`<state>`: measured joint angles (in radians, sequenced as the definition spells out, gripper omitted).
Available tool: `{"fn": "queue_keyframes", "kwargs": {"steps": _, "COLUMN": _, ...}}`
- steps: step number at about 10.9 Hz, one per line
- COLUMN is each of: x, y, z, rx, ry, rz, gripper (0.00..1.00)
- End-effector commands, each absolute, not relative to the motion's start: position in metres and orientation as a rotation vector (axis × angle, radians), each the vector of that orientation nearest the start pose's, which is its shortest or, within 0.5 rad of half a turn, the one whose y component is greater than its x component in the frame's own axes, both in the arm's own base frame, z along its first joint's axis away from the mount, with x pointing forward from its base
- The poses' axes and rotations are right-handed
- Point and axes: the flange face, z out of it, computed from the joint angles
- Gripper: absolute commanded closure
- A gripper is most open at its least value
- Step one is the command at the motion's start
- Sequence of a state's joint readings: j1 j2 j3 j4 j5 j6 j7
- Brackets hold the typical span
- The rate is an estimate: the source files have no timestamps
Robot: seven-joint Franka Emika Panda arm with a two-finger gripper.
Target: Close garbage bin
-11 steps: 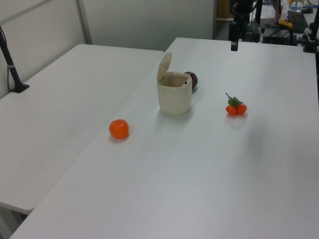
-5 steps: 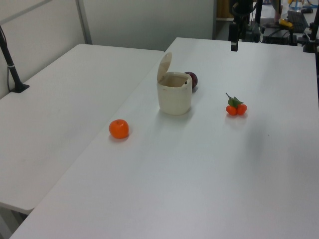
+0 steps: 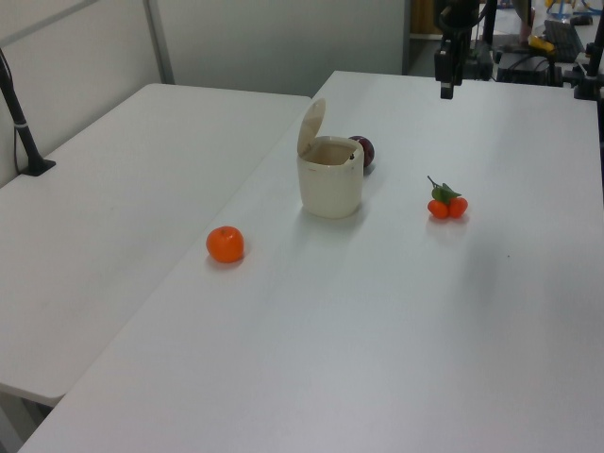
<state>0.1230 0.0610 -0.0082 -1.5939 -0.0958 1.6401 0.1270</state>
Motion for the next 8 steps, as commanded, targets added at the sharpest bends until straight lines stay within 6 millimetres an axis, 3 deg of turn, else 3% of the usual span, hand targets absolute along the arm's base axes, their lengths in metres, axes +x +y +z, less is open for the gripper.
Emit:
{"fn": "queue_keyframes", "kwargs": {"steps": 1, "x": 0.569, "y": 0.058, "z": 0.584, "rx": -3.254, "ry": 0.0, "rz": 0.032, "gripper": 1.0}}
{"fn": "queue_keyframes", "kwargs": {"steps": 4, "x": 0.573, "y": 0.058, "z": 0.582, "rx": -3.249, "ry": 0.002, "rz": 0.026, "gripper": 1.0}}
{"fn": "queue_keyframes", "kwargs": {"steps": 8, "x": 0.606, "y": 0.062, "z": 0.572, "rx": -3.219, "ry": 0.02, "rz": -0.212, "gripper": 1.0}}
